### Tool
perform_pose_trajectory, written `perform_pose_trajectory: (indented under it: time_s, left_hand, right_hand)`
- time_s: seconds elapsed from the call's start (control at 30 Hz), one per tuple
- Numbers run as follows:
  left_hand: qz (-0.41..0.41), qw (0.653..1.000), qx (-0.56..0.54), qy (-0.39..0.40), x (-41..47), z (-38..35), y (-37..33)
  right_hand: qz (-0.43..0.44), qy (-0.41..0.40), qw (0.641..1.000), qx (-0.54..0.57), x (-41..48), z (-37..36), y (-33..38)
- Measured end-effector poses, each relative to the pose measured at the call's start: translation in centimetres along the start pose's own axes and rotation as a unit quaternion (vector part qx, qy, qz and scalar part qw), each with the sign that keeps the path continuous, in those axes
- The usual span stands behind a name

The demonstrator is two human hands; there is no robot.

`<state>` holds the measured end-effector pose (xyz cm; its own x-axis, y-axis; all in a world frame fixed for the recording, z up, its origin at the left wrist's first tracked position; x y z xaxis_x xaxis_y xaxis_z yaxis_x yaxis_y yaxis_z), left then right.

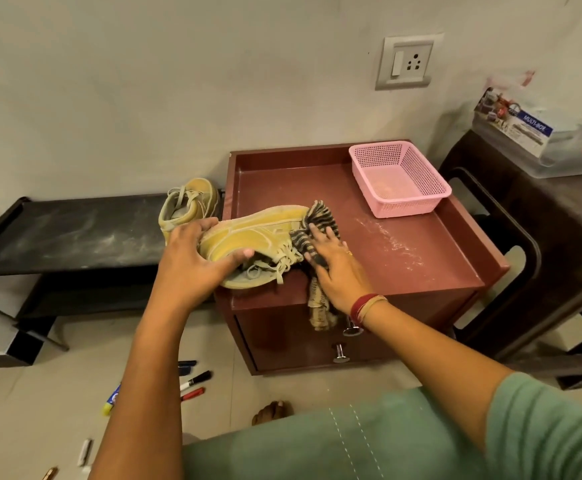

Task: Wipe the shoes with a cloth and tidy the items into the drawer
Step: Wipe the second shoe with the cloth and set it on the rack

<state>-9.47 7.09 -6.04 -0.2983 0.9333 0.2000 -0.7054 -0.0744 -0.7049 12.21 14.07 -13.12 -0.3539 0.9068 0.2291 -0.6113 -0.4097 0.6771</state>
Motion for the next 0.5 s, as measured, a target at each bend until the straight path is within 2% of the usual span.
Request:
perform_pose_trajectory:
  time_s: [0.03,0.1,0.17,0.23,0.33,0.4,0.43,0.5]
  left_hand:
    - [0.002,1.0,-0.004,-0.001,0.0,0.0,-0.1]
    - [0.003,1.0,-0.01,-0.003,0.1,0.1,0.0]
    - [0.002,1.0,-0.008,-0.003,0.2,0.1,0.1]
    - [-0.003,1.0,-0.003,-0.001,0.2,0.1,0.1]
    - [-0.001,1.0,-0.004,-0.002,0.2,0.0,0.2]
    - [0.005,1.0,-0.012,-0.005,0.3,0.1,0.2]
    - [0.007,1.0,-0.018,-0.007,0.3,0.1,0.2]
    - [0.009,0.999,-0.029,-0.012,0.3,0.2,0.2]
  right_hand:
    - [-0.022,-0.036,0.999,0.029,0.0,0.8,0.1]
    - [0.011,-0.086,0.988,0.13,-0.3,1.8,2.6]
    - [0.105,-0.035,0.98,0.163,-0.7,0.2,6.1]
    - [0.132,0.025,0.981,0.141,-1.0,-1.5,6.4]
    - [0.039,0.024,0.999,0.001,0.6,-0.4,1.6]
    - [-0.034,0.016,0.997,-0.068,1.0,0.7,-0.9]
    - [-0.082,-0.002,0.995,-0.058,1.2,1.3,-2.1]
    - [-0.176,-0.105,0.978,0.036,0.8,3.8,-3.2]
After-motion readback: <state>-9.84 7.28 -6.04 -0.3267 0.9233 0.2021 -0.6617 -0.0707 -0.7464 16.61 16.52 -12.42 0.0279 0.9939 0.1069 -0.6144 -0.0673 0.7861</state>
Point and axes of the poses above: each hand's wrist, its own x-axis towards the middle knuckle, its own z-axis out of the back of the hand, y = z × x, the point moved 10 cm from there along x, towards the middle knuckle
